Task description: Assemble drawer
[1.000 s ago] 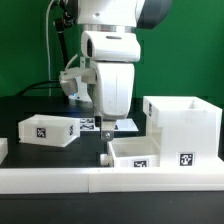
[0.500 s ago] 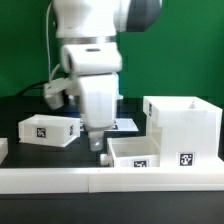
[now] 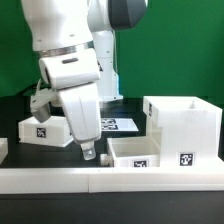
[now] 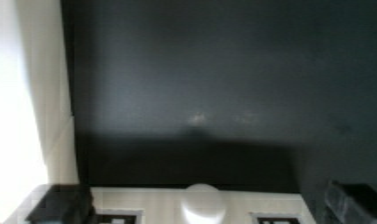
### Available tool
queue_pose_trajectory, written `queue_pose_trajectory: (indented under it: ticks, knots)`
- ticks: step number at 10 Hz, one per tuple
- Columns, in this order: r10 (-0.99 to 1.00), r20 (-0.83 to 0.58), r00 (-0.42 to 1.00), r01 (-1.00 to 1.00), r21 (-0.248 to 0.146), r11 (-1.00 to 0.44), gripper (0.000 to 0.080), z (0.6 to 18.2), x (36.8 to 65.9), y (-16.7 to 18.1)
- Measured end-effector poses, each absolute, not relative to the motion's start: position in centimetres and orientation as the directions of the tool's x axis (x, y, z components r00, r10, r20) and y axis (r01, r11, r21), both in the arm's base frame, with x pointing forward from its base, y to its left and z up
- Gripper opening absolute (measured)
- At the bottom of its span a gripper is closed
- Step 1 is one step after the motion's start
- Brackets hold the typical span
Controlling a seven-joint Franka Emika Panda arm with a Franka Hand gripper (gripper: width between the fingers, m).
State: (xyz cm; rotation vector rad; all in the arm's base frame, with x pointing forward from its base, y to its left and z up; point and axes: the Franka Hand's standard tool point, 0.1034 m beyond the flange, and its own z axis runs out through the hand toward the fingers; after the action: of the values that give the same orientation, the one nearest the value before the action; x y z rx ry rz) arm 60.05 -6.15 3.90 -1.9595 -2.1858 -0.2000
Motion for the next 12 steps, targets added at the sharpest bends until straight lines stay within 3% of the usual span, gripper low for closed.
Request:
queue_pose_trajectory:
  ticks: [3,5,7,8,11,12]
  knots:
    - [0.965,0.248,-0.081,0.995,-0.044,0.094,0.0649,3.3,60.1,-4.5]
    - [0.968,0.243,-0.070,0.996,-0.030,0.080,0.0649,3.1,60.1,-4.6]
    - [0.970,0.233,-0.072,0.997,0.000,0.075,0.0649,3.0,60.4,-4.8]
    - [0.973,0.218,-0.074,0.997,0.039,0.068,0.0649,2.7,60.1,-5.0]
    - [0.973,0.219,-0.067,0.997,0.044,0.059,0.0649,2.2,59.3,-3.7]
    - [0.976,0.208,-0.067,0.995,0.090,0.049,0.0649,2.1,59.7,-3.3]
